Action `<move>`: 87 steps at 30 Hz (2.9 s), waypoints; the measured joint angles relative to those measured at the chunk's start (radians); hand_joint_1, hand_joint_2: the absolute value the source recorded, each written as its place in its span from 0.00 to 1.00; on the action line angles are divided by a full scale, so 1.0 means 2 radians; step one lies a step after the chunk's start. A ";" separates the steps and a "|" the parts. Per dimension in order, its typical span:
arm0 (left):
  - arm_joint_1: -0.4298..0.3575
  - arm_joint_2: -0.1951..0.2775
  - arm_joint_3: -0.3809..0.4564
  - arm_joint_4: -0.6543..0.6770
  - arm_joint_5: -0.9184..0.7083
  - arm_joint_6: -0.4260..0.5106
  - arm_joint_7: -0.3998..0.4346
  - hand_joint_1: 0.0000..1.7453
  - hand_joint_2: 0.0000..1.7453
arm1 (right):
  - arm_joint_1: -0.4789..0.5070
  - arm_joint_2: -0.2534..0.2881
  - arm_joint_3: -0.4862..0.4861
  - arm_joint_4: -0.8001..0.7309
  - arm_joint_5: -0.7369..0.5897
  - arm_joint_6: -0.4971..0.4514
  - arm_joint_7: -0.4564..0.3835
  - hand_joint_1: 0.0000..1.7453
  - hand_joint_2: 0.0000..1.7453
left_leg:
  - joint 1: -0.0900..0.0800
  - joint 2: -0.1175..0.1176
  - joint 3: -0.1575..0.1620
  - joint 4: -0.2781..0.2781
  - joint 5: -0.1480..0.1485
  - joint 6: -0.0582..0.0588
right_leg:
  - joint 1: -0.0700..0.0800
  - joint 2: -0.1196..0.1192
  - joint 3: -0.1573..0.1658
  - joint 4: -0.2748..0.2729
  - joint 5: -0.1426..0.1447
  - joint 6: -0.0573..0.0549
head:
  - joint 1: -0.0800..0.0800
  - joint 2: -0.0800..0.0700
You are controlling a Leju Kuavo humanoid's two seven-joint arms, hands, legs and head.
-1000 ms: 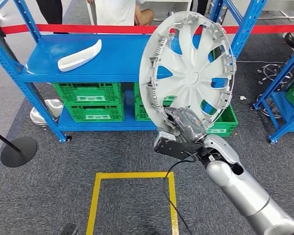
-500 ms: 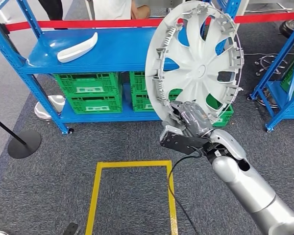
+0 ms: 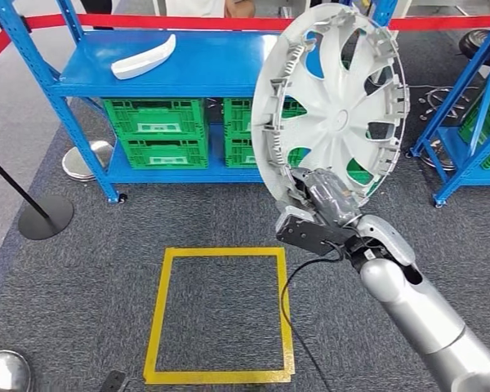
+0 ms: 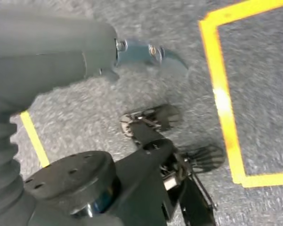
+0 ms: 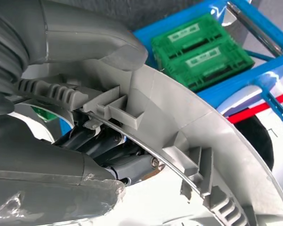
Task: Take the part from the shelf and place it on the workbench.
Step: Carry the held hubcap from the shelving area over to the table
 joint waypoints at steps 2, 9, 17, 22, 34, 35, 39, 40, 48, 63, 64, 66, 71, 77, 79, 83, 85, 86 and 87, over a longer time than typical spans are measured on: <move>0.000 0.000 0.001 0.000 0.002 -0.001 0.000 0.00 1.00 | 0.000 -0.001 -0.001 0.000 -0.002 0.000 0.000 0.91 1.00 | -0.001 0.000 -0.015 0.000 0.013 0.003 | -0.001 0.000 -0.015 0.070 -0.058 0.004 | 0.002 0.000; 0.000 0.000 0.003 0.000 0.005 -0.001 0.002 0.00 1.00 | -0.003 -0.001 -0.009 0.000 -0.006 -0.001 -0.003 0.91 1.00 | -0.002 0.000 -0.062 0.002 0.056 -0.004 | 0.001 0.001 0.095 0.013 -0.049 -0.004 | 0.002 0.000; 0.003 0.000 0.005 0.000 0.002 0.006 -0.002 0.00 1.00 | -0.005 -0.001 -0.015 -0.003 -0.007 -0.004 -0.005 0.91 1.00 | 0.000 -0.001 -0.100 0.074 -0.008 -0.025 | 0.003 0.001 0.084 -0.040 -0.030 -0.023 | 0.000 0.000; 0.002 0.000 0.005 0.000 -0.003 0.008 -0.013 0.00 1.00 | -0.001 -0.002 -0.016 -0.004 -0.004 0.001 -0.006 0.91 1.00 | 0.000 -0.001 -0.085 0.138 0.006 -0.026 | 0.003 0.001 0.049 -0.036 -0.003 -0.022 | -0.003 0.000; 0.002 0.001 0.006 0.000 -0.006 -0.021 -0.041 0.00 1.00 | -0.001 -0.009 -0.006 -0.012 0.027 0.002 -0.025 0.91 1.00 | -0.001 -0.016 -0.008 -0.003 0.007 0.003 | 0.000 -0.003 -0.028 0.123 -0.072 0.005 | 0.000 0.000; 0.003 0.001 0.006 0.000 -0.008 -0.025 -0.043 0.00 1.00 | 0.000 -0.010 -0.004 -0.014 0.027 0.003 -0.030 0.91 1.00 | 0.000 -0.020 -0.011 -0.002 0.009 0.003 | 0.000 -0.002 -0.027 0.132 -0.074 0.006 | 0.000 0.000; 0.003 0.000 0.006 0.000 -0.011 -0.025 -0.045 0.00 1.00 | 0.002 -0.016 0.003 -0.024 0.026 0.003 -0.045 0.91 1.00 | 0.001 -0.036 -0.017 -0.002 0.016 -0.004 | -0.003 0.026 0.057 0.007 -0.033 0.000 | 0.000 0.000; 0.002 0.000 0.006 0.000 -0.011 -0.024 -0.045 0.00 1.00 | 0.003 -0.018 0.003 -0.027 0.025 0.002 -0.048 0.91 1.00 | 0.001 -0.040 -0.019 -0.001 0.018 -0.007 | -0.003 0.036 0.071 -0.016 -0.030 -0.002 | 0.000 0.000; 0.003 0.001 0.006 0.000 -0.011 -0.015 -0.047 0.00 1.00 | 0.033 -0.023 0.002 -0.044 0.016 -0.014 -0.056 0.91 1.00 | 0.002 -0.013 -0.080 0.105 -0.039 -0.026 | -0.003 -0.002 0.073 -0.036 -0.019 -0.020 | -0.006 0.000; 0.015 0.001 0.008 0.000 -0.017 0.002 -0.045 0.00 1.00 | 0.172 -0.023 -0.033 -0.095 0.021 -0.049 -0.068 0.91 1.00 | 0.002 -0.008 -0.022 0.001 0.017 -0.001 | -0.004 -0.008 0.022 0.071 -0.078 0.007 | -0.002 0.000; 0.015 0.001 0.008 0.000 -0.017 0.003 -0.045 0.00 1.00 | 0.177 -0.023 -0.035 -0.096 0.021 -0.050 -0.068 0.91 1.00 | 0.001 -0.013 -0.025 0.001 0.018 0.001 | -0.004 -0.004 0.006 0.107 -0.093 0.007 | -0.001 0.000; 0.016 0.002 0.009 0.000 -0.017 0.003 -0.045 0.00 1.00 | 0.185 -0.023 -0.037 -0.098 0.021 -0.051 -0.068 0.91 1.00 | -0.001 -0.025 -0.028 0.001 0.022 0.002 | -0.002 -0.002 -0.002 0.131 -0.096 0.002 | -0.001 0.000; 0.014 0.000 0.009 0.000 -0.019 0.005 -0.045 0.00 1.00 | 0.193 -0.023 -0.042 -0.106 0.026 -0.052 -0.068 0.91 1.00 | -0.003 -0.052 -0.033 0.002 0.029 -0.002 | 0.005 0.041 0.082 -0.017 -0.041 -0.023 | -0.001 0.000; 0.015 -0.001 0.009 0.000 -0.021 0.009 -0.043 0.00 1.00 | 0.193 -0.019 -0.047 -0.111 0.033 -0.052 -0.068 0.91 1.00 | -0.003 -0.037 -0.053 0.021 0.018 -0.016 | 0.002 0.017 0.090 -0.040 -0.030 -0.021 | -0.002 0.000; 0.013 -0.001 0.010 0.000 -0.021 0.009 -0.043 0.00 1.00 | 0.193 -0.019 -0.048 -0.112 0.034 -0.052 -0.068 0.91 1.00 | -0.002 -0.017 -0.081 0.079 -0.015 -0.021 | 0.002 0.005 0.089 -0.040 -0.029 -0.022 | -0.005 0.000; 0.012 -0.001 0.010 0.000 -0.022 0.009 -0.043 0.00 1.00 | 0.194 -0.017 -0.049 -0.112 0.036 -0.050 -0.068 0.91 1.00 | 0.002 -0.005 -0.108 0.144 -0.032 -0.031 | 0.001 -0.026 0.086 -0.040 -0.029 -0.021 | -0.005 0.000; 0.012 0.000 0.010 0.000 -0.022 0.010 -0.043 0.00 1.00 | 0.193 -0.016 -0.050 -0.112 0.037 -0.050 -0.068 0.91 1.00 | 0.003 0.012 -0.071 0.081 0.001 -0.034 | 0.000 -0.038 0.087 -0.038 -0.031 -0.017 | -0.005 0.000; 0.011 0.000 0.010 0.000 -0.022 0.010 -0.043 0.00 1.00 | 0.192 -0.016 -0.050 -0.112 0.037 -0.049 -0.068 0.91 1.00 | 0.003 0.023 -0.051 0.046 0.012 -0.034 | 0.001 -0.043 0.086 -0.034 -0.034 -0.013 | -0.007 0.000; 0.010 0.000 0.010 0.000 -0.022 0.010 -0.043 0.00 1.00 | 0.191 -0.015 -0.051 -0.112 0.037 -0.049 -0.068 0.91 1.00 | 0.003 0.031 -0.038 0.021 0.020 -0.031 | 0.002 -0.049 0.086 -0.032 -0.035 -0.010 | -0.007 0.000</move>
